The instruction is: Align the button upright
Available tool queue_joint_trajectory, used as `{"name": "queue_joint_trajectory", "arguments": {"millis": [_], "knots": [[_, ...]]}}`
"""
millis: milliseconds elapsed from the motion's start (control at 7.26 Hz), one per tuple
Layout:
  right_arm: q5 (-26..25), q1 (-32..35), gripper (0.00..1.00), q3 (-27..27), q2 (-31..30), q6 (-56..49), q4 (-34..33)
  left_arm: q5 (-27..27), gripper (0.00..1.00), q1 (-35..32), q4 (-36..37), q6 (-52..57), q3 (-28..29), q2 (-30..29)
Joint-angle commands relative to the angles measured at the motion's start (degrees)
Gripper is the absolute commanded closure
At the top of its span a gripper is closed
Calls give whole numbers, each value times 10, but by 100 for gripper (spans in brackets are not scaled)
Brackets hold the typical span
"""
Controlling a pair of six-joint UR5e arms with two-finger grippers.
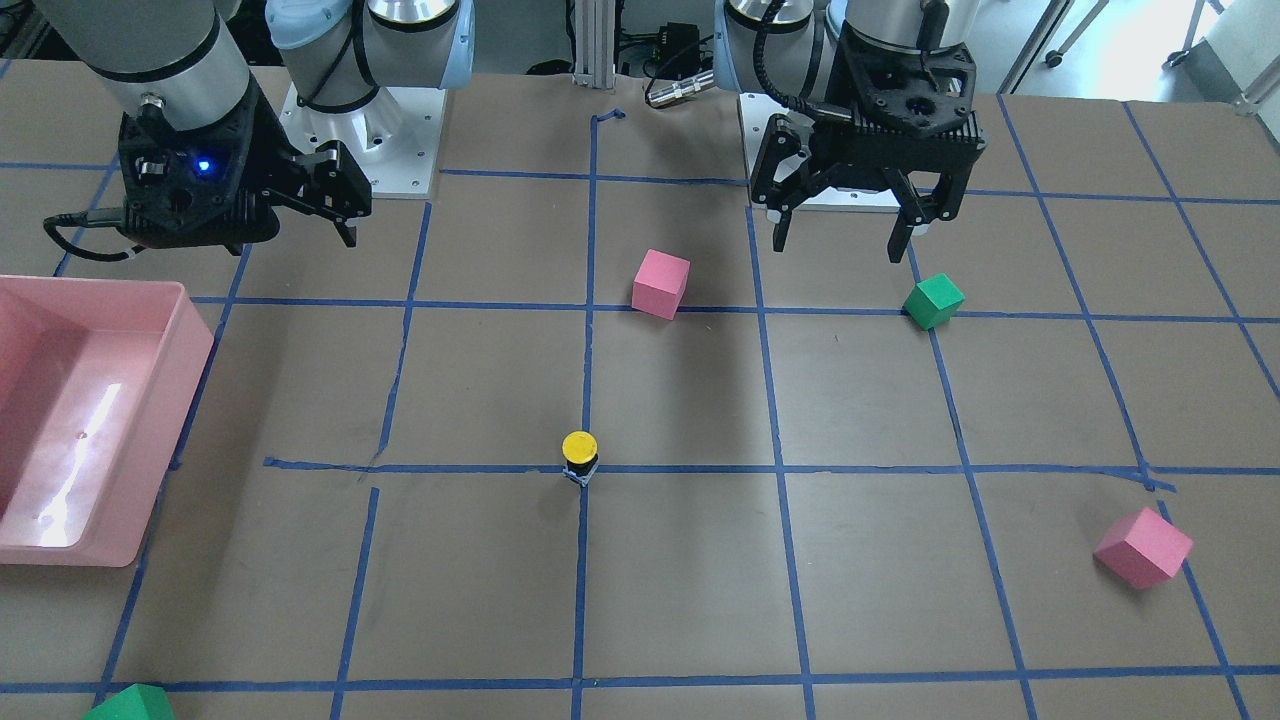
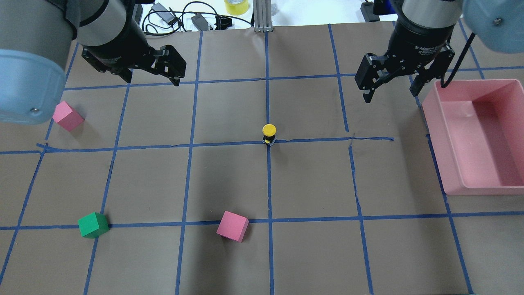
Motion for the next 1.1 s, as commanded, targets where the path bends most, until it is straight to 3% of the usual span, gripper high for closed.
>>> {"name": "queue_joint_trajectory", "arguments": {"millis": [0, 964], "knots": [[2, 1, 0, 0, 0, 3, 0, -19, 0, 2, -66, -3, 8, 9], [6, 2, 0, 0, 0, 3, 1, -11, 0, 4, -66, -34, 0, 17]]}}
